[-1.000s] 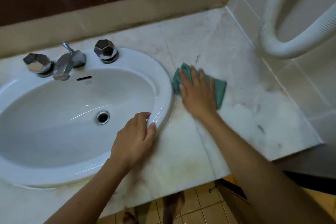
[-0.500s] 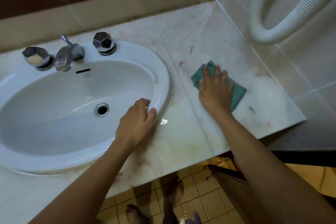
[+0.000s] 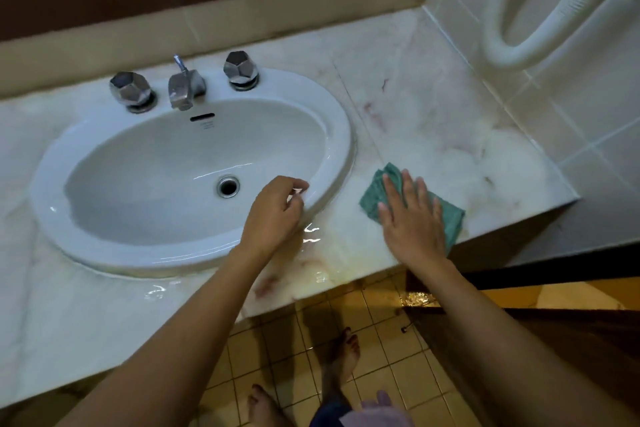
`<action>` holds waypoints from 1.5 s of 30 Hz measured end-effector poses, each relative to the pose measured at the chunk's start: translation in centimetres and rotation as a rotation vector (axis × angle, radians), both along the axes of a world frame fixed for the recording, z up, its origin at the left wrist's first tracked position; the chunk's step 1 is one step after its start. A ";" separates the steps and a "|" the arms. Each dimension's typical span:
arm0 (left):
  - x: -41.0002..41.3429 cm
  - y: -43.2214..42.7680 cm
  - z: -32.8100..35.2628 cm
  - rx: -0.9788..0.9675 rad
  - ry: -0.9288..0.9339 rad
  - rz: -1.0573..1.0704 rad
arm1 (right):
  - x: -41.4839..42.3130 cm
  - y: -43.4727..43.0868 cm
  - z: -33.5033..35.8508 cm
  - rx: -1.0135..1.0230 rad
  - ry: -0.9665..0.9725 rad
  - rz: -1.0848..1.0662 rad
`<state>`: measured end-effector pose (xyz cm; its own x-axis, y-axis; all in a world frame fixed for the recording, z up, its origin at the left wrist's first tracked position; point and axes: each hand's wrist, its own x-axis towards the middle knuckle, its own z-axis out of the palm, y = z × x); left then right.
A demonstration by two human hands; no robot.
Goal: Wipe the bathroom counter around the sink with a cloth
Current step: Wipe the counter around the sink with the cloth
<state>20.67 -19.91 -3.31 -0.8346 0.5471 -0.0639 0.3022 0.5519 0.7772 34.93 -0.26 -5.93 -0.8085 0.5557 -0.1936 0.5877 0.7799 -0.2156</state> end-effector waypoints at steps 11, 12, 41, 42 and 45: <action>6.3 -22.8 -1.2 -0.065 0.337 0.423 | -2.3 -14.0 -0.1 -0.009 0.085 -0.054; 6.4 -24.2 -1.4 -0.073 0.329 0.460 | -2.1 -15.7 -0.1 -0.014 0.090 -0.039; -0.2 -40.2 -4.4 -0.366 0.277 0.841 | -1.5 -32.7 -0.4 -0.180 0.138 0.417; -0.3 -40.4 -4.5 -0.364 0.281 0.842 | -1.3 -32.1 -0.3 -0.242 0.158 0.450; -0.2 -40.4 -4.8 -0.360 0.298 0.848 | -0.9 -30.8 -0.1 -0.444 0.269 0.428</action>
